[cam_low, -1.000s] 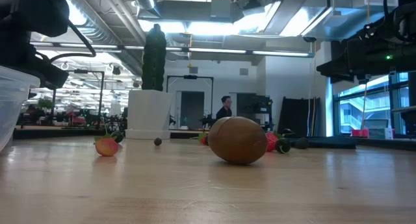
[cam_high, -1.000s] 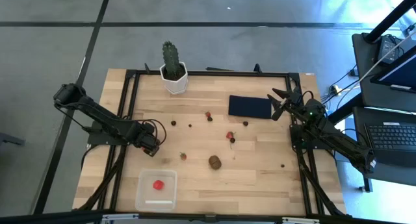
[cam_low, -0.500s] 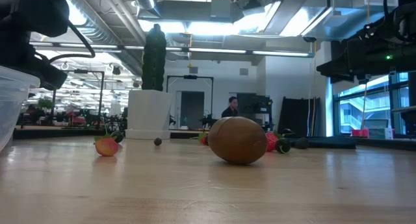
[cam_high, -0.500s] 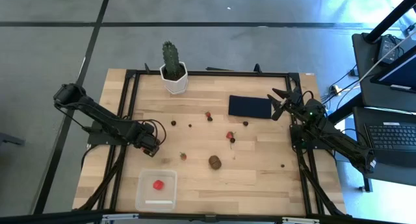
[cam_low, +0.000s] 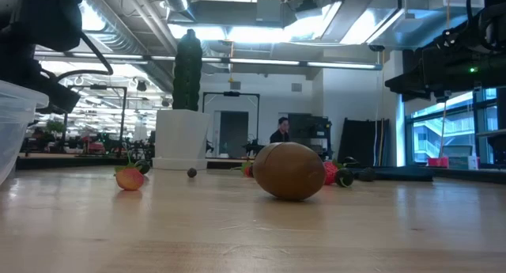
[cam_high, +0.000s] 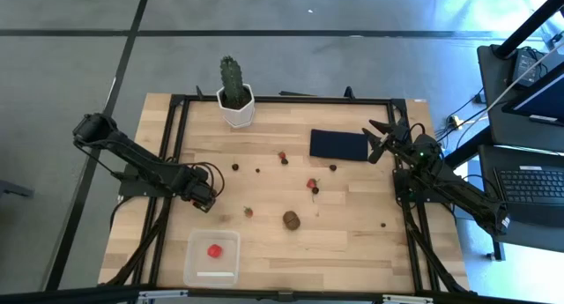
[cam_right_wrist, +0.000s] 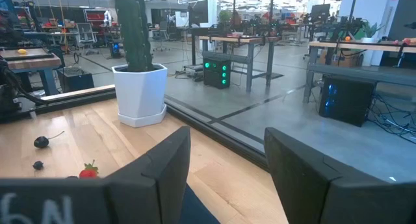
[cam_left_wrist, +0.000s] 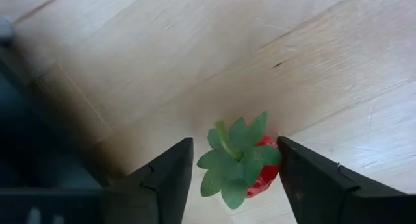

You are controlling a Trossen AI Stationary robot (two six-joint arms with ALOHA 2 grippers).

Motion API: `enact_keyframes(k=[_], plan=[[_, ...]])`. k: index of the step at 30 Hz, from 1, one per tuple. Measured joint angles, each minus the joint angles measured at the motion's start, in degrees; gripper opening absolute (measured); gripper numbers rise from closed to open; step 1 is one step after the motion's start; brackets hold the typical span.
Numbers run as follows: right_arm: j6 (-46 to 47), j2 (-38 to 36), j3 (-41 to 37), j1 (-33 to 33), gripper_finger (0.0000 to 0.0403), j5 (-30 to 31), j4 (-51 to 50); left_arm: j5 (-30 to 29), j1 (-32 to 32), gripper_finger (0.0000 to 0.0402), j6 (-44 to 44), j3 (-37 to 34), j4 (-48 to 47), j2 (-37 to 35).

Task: Pick and placing Produce into tupperware
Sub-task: Put the strawberry in the transparent bin

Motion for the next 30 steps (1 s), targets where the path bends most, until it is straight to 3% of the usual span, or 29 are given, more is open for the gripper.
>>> enact_keyframes(k=[13, 23, 30], plan=[[0.0, 0.0, 0.0, 0.0, 0.0198, 0.0, 0.0, 1.0, 0.0, 0.0143, 0.0, 0.0, 0.2, 0.0], [0.0, 0.0, 0.0, 0.0, 0.0198, 0.0, 0.0, 2.1, 0.0, 0.0154, 1.5, 0.4, 0.2, -0.1], [0.0, 0.0, 0.0, 0.0, 0.0198, 0.0, 0.0, 1.6, 0.0, 0.0136, 6.4, 4.0, 0.2, -0.2]])
